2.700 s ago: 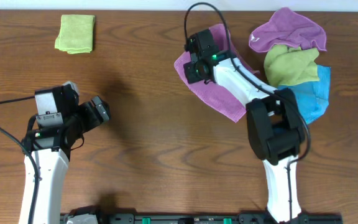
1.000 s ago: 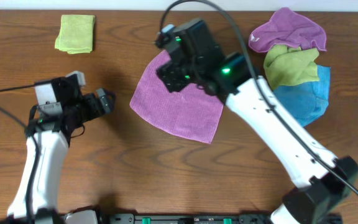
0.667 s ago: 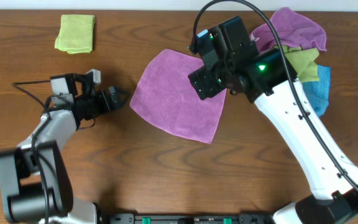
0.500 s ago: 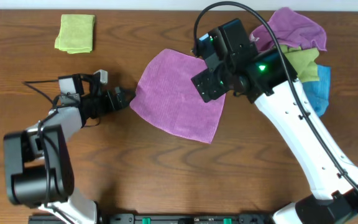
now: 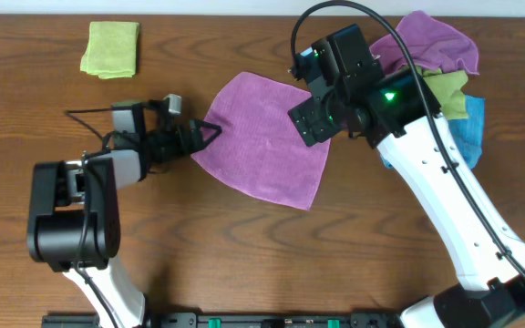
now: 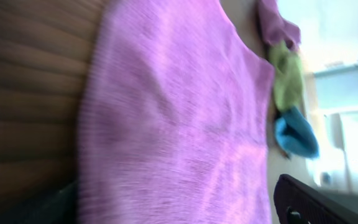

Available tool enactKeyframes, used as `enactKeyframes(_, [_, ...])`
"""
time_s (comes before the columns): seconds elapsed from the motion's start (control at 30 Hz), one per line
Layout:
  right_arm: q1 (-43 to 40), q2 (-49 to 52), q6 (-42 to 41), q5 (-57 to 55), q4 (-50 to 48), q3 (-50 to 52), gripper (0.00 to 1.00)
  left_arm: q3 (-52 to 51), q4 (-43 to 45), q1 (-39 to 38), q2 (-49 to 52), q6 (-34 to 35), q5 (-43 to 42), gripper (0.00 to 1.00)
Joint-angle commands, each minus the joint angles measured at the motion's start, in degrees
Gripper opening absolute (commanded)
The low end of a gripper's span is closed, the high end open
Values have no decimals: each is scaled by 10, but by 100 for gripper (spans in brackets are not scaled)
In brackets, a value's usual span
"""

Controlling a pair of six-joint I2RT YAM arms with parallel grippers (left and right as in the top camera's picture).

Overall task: Fold the cloth
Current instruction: 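Reach the left gripper to the purple cloth's left corner, then move both grippers to the purple cloth's left and right bottom corners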

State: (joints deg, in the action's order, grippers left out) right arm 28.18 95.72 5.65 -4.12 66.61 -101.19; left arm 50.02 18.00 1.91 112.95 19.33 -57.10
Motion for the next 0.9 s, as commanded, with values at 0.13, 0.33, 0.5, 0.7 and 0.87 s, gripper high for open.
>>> enactKeyframes(0.13, [-5, -5, 19, -6, 0, -1, 84, -14, -58, -31, 32, 21, -43, 96])
enactKeyframes(0.33, [-8, -5, 28, -6, 0, 0, 84, -14, -159, -30, 31, -19, -26, 96])
enactKeyframes(0.5, [-14, -5, 28, -6, -2, -1, 84, -14, -241, -30, 26, -59, -6, 96])
enactKeyframes(0.7, [-19, -5, 28, -4, -6, -1, 84, -14, -271, -30, 0, -41, -16, 95])
enactKeyframes(0.87, [-19, -5, 28, -3, -10, 0, 84, -14, -333, -30, -41, -50, -14, 95])
